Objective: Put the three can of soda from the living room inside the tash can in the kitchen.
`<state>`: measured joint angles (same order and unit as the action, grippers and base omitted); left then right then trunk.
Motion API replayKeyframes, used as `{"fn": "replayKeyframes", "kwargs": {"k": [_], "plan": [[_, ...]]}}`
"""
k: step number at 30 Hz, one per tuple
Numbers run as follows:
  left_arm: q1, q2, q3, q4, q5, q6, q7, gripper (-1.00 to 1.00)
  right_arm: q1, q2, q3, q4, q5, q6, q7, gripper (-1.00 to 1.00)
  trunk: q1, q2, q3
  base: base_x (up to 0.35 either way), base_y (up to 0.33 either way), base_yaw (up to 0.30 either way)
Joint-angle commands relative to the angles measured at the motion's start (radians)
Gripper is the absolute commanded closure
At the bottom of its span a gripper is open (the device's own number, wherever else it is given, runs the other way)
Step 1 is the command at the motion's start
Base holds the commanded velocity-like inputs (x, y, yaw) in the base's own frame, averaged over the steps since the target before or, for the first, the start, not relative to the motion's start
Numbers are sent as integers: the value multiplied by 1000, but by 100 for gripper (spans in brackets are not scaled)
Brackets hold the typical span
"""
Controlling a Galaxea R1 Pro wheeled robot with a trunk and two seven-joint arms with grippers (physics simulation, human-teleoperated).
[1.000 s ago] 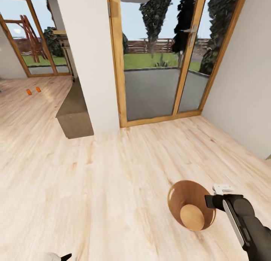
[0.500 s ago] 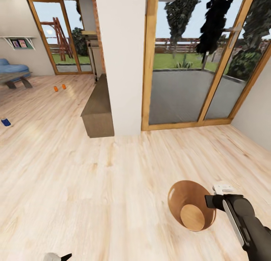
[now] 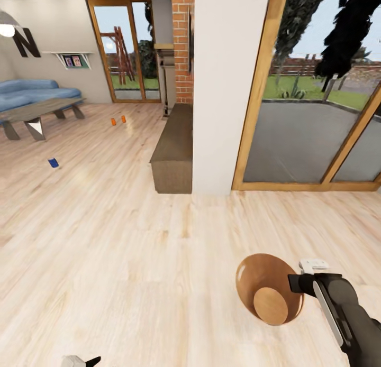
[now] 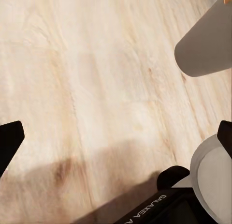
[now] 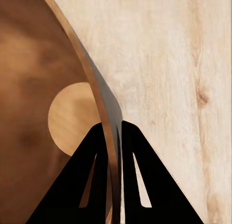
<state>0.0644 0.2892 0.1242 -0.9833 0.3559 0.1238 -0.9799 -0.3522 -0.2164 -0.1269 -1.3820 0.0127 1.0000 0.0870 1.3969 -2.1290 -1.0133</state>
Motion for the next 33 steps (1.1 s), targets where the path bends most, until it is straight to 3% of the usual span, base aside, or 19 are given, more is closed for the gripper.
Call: {"fn": "replayKeyframes", "kwargs": {"k": [1, 33], "plan": [[0, 0, 0, 0, 0, 0, 0, -100, 0, 0, 0, 0, -11, 0, 5, 100, 0, 0, 0, 146, 284, 290], [0, 1, 0, 0, 0, 0, 1, -100, 0, 0, 0, 0, -11, 0, 5, 100, 0, 0, 0, 186, 267, 290]]}}
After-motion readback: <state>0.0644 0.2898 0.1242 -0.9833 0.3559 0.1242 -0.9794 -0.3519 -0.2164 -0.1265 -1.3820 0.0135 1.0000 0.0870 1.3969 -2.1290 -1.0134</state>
